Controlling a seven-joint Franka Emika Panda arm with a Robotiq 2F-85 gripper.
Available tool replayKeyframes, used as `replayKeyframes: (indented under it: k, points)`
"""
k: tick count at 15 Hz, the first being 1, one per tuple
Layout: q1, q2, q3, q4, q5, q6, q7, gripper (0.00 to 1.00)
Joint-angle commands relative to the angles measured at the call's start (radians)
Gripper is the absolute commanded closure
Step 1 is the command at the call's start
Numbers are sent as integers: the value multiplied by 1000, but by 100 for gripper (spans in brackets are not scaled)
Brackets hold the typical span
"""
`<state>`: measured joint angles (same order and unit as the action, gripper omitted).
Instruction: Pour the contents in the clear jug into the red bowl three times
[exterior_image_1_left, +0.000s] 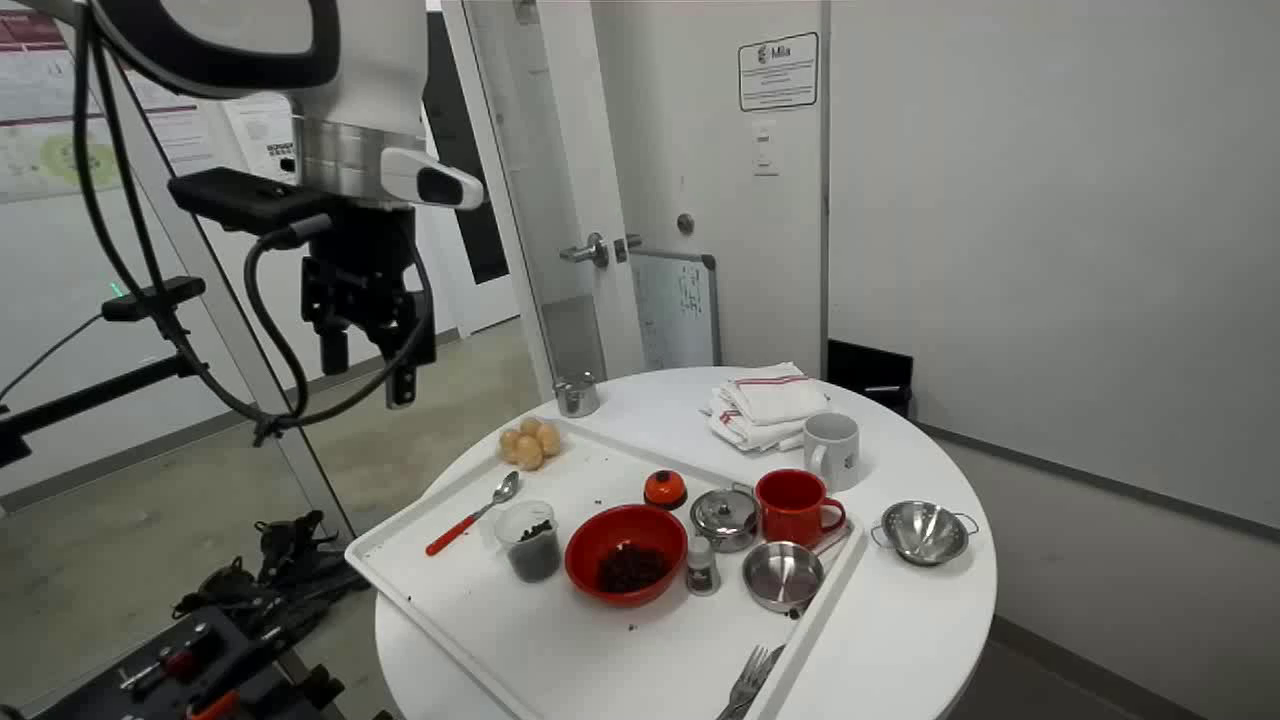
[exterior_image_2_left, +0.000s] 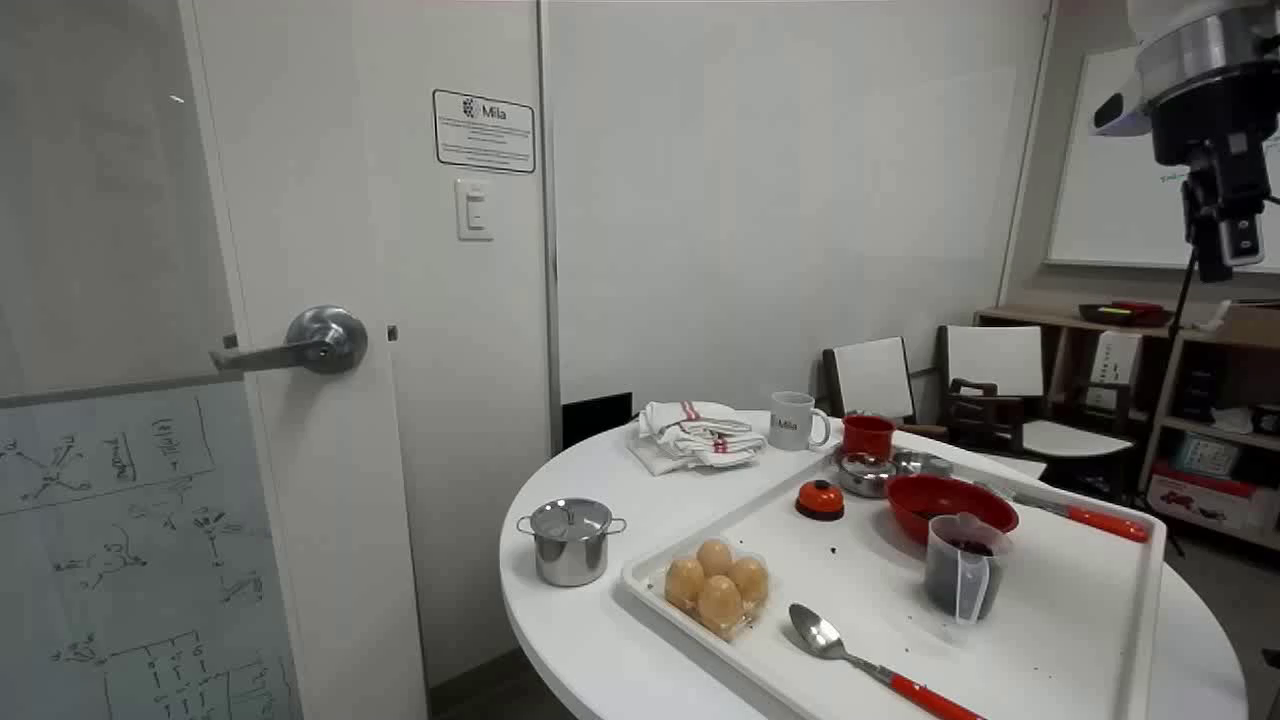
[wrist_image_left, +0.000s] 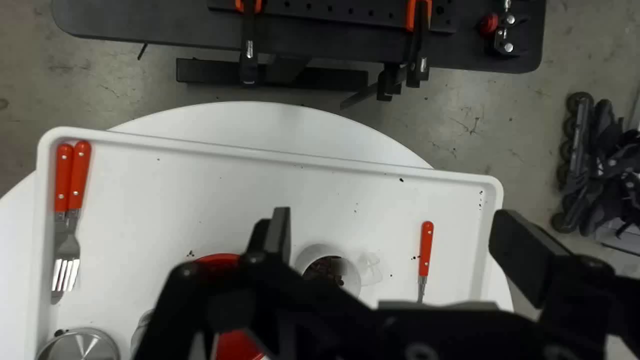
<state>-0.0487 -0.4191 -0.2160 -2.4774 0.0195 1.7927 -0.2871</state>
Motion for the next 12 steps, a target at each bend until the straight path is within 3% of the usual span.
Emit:
replayKeyframes:
  k: [1,7,8,12]
  points:
    - [-16,2,15,2,5,-3,-5,0]
    - [-16,2,15,2,5,-2,-5,0]
    - [-31,-8,29,-27,38,72,100,0]
    - [-30,-8,76,-113,139,263,282,0]
